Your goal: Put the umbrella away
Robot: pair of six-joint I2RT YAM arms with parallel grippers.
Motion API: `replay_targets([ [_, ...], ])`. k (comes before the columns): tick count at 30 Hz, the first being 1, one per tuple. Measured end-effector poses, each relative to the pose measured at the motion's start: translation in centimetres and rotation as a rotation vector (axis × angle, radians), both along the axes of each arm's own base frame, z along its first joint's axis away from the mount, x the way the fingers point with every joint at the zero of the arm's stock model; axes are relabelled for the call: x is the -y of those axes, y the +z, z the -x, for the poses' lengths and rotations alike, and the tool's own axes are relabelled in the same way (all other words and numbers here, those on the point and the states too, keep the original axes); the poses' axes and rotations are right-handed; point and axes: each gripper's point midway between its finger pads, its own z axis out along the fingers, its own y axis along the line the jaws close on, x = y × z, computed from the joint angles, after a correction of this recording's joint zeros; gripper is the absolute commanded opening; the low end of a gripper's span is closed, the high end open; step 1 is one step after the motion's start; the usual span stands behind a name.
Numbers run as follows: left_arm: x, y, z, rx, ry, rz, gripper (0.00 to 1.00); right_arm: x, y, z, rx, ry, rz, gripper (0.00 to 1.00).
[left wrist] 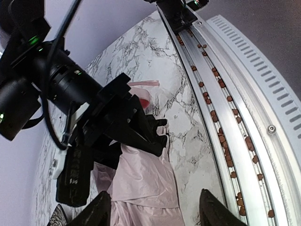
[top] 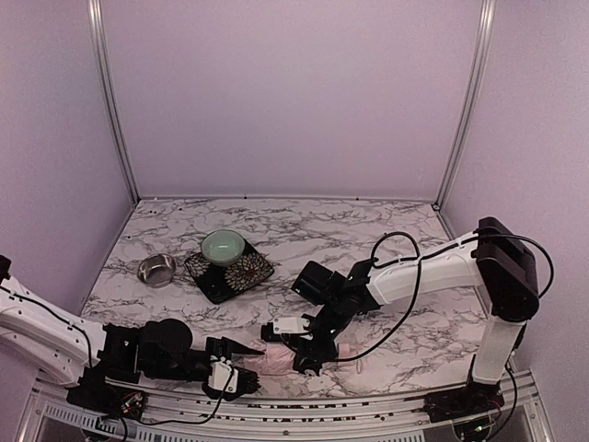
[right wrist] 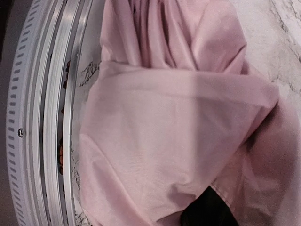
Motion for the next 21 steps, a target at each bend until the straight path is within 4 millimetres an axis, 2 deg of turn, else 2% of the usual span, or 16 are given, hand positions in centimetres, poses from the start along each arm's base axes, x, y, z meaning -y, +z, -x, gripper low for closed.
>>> replay_targets([
  [4, 1.6, -1.8, -0.6, 0.075, 0.002, -0.098, 0.82, -0.2, -0.1, 0.4, -0.088, 0.001, -0.008, 0.07],
  [10, 2.6, -4.8, -2.8, 0.147, 0.076, -0.241, 0.83, -0.6, -0.2, 1.1, -0.208, 0.014, -0.022, 0.06],
  [14, 2.4, -6.8, -3.7, 0.124, 0.102, -0.331, 0.76, -0.7, -0.2, 0.9, -0.262, 0.007, -0.034, 0.08],
  [17, 2.3, -7.5, -4.1, 0.091, 0.128, -0.362, 0.7, -0.7, -0.1, 0.8, -0.285, 0.001, -0.042, 0.09],
  [21, 2.7, -7.9, -4.8, 0.036, 0.172, -0.393, 0.47, -0.6, -0.1, 0.7, -0.291, -0.006, -0.042, 0.13],
])
